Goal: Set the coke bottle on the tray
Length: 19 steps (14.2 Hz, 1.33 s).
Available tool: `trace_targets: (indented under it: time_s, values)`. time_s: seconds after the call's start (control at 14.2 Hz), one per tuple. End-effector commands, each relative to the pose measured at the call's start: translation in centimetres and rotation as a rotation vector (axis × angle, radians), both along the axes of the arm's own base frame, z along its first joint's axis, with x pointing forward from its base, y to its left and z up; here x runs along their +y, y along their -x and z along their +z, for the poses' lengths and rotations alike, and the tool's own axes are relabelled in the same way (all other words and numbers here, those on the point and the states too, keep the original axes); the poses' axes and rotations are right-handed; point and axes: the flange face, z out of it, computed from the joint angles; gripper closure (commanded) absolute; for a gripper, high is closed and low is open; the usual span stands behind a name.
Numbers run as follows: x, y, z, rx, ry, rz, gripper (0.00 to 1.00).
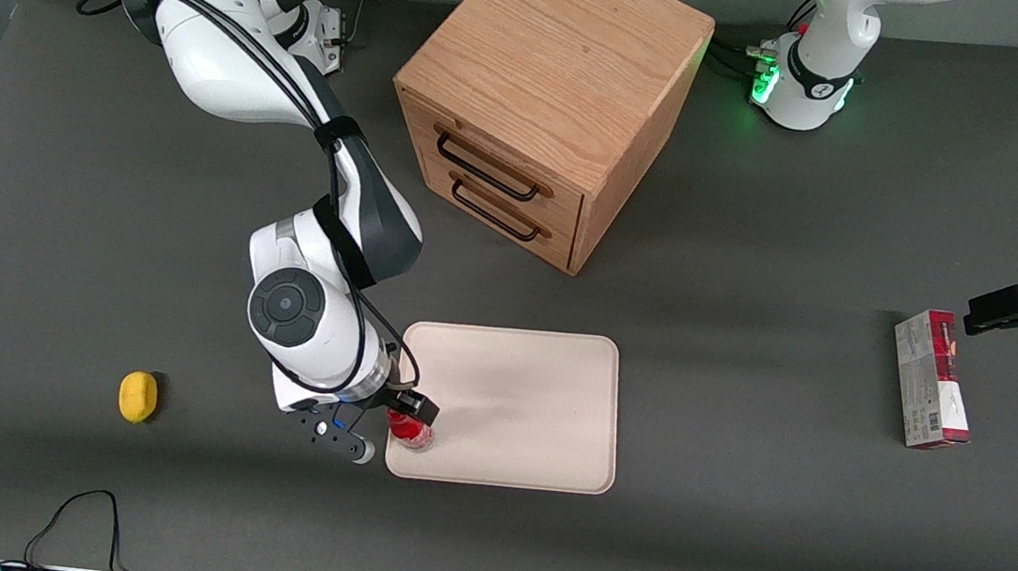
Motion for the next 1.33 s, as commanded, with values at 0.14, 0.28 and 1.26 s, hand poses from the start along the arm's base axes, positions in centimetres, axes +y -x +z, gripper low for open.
trace_targets:
  time_s: [0.14, 0.28, 1.26]
  values:
    - [0.0, 0.1, 1.4, -0.002, 0.02, -0.009, 0.0]
    - [-1.0, 1.3, 2.8, 0.064, 0.064, 0.057, 0.0]
    - [-24.0, 17.9, 19.1, 0.195, 0.06, 0.458, 0.0]
